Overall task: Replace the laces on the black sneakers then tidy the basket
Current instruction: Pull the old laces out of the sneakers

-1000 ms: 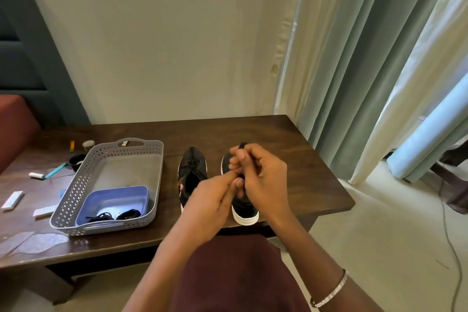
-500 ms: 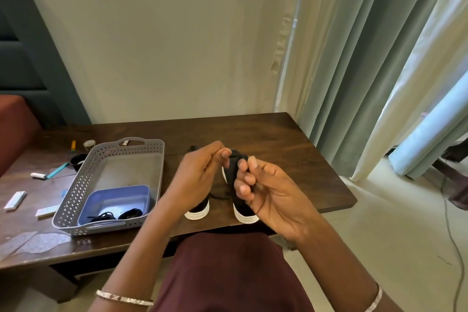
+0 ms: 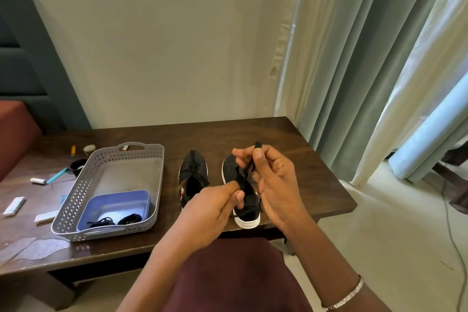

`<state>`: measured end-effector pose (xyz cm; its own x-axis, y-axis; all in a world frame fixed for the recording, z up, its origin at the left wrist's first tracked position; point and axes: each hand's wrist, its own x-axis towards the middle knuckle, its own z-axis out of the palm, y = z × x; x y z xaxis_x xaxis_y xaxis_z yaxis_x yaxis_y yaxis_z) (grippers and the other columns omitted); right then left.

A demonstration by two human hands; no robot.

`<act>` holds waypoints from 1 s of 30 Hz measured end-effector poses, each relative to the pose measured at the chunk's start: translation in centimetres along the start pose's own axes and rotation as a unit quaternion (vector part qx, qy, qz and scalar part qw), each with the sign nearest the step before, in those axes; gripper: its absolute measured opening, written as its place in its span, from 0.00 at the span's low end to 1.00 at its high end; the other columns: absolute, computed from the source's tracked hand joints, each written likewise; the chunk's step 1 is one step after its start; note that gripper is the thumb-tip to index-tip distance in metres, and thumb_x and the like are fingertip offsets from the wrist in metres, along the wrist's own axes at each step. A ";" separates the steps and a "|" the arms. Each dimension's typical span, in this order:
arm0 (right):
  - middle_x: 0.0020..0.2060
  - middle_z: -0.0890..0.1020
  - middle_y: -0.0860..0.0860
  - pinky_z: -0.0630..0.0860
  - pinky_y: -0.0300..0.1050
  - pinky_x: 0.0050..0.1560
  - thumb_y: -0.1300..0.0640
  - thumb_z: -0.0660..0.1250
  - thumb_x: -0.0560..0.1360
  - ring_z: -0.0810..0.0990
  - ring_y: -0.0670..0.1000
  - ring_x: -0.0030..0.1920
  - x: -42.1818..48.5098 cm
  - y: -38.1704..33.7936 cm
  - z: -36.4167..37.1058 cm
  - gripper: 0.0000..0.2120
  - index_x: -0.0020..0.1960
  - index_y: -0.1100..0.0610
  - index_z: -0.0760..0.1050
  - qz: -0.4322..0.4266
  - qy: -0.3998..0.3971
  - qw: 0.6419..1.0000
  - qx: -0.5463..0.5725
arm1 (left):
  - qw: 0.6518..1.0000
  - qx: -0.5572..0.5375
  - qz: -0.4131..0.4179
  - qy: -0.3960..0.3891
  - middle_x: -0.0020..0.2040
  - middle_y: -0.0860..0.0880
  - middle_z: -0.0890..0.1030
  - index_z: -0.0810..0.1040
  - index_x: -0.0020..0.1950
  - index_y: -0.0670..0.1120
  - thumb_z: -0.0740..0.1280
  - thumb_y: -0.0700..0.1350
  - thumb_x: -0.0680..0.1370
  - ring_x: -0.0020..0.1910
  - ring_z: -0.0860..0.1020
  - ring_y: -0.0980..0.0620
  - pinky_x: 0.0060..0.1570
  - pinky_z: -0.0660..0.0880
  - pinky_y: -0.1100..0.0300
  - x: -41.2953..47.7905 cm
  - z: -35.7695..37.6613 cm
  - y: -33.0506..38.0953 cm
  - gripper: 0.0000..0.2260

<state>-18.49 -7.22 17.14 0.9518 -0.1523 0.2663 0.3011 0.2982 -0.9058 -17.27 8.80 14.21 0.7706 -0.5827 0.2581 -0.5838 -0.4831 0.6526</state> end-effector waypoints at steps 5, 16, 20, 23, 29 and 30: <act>0.36 0.80 0.49 0.74 0.43 0.32 0.59 0.60 0.83 0.77 0.48 0.33 -1.4 2.3 -0.1 0.10 0.44 0.60 0.73 -0.142 -0.046 0.922 -0.358 | 0.998 0.051 0.020 0.017 0.38 0.58 0.77 0.70 0.44 0.56 0.53 0.56 0.84 0.37 0.77 0.58 0.40 0.76 0.50 0.6 -1.8 0.5 0.12; 0.30 0.67 0.53 0.66 0.39 0.35 0.53 0.57 0.84 0.66 0.48 0.31 -2.5 -2.1 -0.4 0.16 0.45 0.61 0.76 0.077 -0.146 0.983 -0.077 | 0.990 -0.022 0.031 0.139 0.30 0.52 0.73 0.73 0.42 0.55 0.56 0.52 0.84 0.29 0.71 0.52 0.31 0.67 0.60 2.3 -5.1 0.2 0.12; 0.30 0.69 0.49 0.71 0.35 0.33 0.52 0.58 0.83 0.68 0.44 0.28 -1.7 -4.2 1.0 0.15 0.47 0.60 0.77 0.154 -0.095 0.956 0.229 | 0.985 -0.125 0.016 0.120 0.36 0.57 0.77 0.75 0.45 0.52 0.56 0.50 0.84 0.35 0.75 0.58 0.37 0.70 0.67 2.1 -0.8 0.3 0.12; 0.34 0.74 0.50 0.77 0.38 0.38 0.53 0.60 0.82 0.75 0.46 0.33 -0.6 -3.8 1.4 0.12 0.52 0.61 0.77 0.110 -0.006 0.948 0.299 | 0.986 -0.159 -0.008 0.053 0.40 0.54 0.80 0.76 0.46 0.52 0.56 0.55 0.83 0.40 0.79 0.52 0.45 0.77 0.48 0.9 2.1 0.5 0.12; 0.40 0.84 0.55 0.81 0.52 0.53 0.58 0.62 0.83 0.85 0.55 0.46 -0.5 -0.5 -0.1 0.10 0.53 0.62 0.79 -0.070 0.055 0.988 -0.124 | 0.996 -0.083 0.015 0.018 0.40 0.54 0.79 0.74 0.45 0.55 0.52 0.63 0.82 0.39 0.78 0.52 0.41 0.76 0.47 -0.7 1.1 1.3 0.18; 0.40 0.85 0.53 0.81 0.51 0.52 0.58 0.62 0.83 0.85 0.53 0.46 -0.7 -0.1 -0.5 0.09 0.52 0.61 0.80 -0.090 0.032 0.975 -0.201 | 0.997 -0.070 0.014 0.028 0.38 0.56 0.78 0.73 0.44 0.55 0.52 0.62 0.82 0.38 0.77 0.54 0.39 0.76 0.51 -0.7 0.2 1.4 0.17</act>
<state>-19.22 -7.63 16.84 0.8759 -0.2309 0.4237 0.4038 -0.1300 -0.9056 -18.68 8.35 14.79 0.7698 -0.5549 0.3154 -0.5673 -0.3684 0.7365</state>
